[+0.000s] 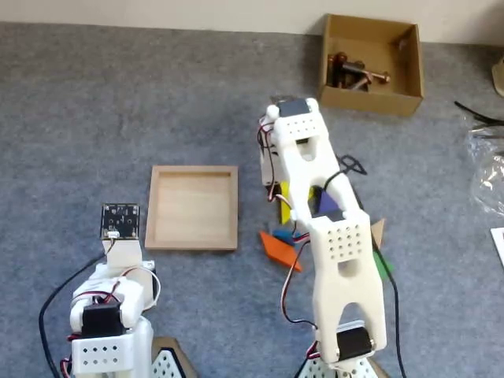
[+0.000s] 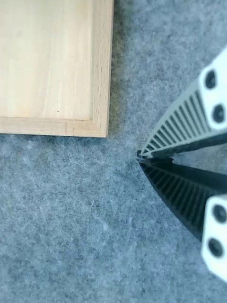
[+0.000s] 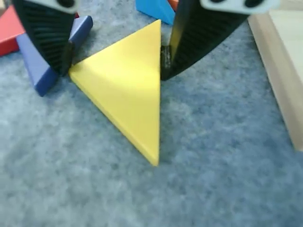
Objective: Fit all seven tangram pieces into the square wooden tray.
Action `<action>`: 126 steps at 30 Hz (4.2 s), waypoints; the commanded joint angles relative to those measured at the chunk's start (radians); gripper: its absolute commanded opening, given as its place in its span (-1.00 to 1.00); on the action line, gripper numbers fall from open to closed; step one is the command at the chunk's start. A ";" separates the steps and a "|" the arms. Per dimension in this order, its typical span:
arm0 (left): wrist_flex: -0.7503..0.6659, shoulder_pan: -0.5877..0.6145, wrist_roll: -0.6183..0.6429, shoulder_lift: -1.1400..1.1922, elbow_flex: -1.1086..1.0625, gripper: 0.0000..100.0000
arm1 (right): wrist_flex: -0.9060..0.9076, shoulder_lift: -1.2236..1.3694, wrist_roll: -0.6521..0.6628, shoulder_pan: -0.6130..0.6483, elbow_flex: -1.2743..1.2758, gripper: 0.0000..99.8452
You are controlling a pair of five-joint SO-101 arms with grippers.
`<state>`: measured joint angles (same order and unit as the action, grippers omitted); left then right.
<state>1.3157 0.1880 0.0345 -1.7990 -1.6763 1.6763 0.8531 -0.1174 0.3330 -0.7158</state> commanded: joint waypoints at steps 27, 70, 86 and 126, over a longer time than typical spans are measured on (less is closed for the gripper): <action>0.008 0.008 0.003 0.007 -0.021 -0.99 | -0.054 -0.015 0.026 -0.007 0.001 -0.44; 0.008 0.008 0.003 0.007 -0.021 -0.99 | -0.025 0.042 0.026 -0.005 -0.001 -0.58; 0.008 0.008 0.003 0.007 -0.021 -0.99 | 0.082 0.044 0.026 0.048 -0.225 -0.58; 0.008 0.008 0.003 0.007 -0.021 -0.99 | 0.084 -0.237 -0.140 -0.007 0.085 -0.38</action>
<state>1.3157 0.1880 0.0345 -1.7990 -1.6763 1.7469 0.7211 -0.2386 0.3330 -0.6697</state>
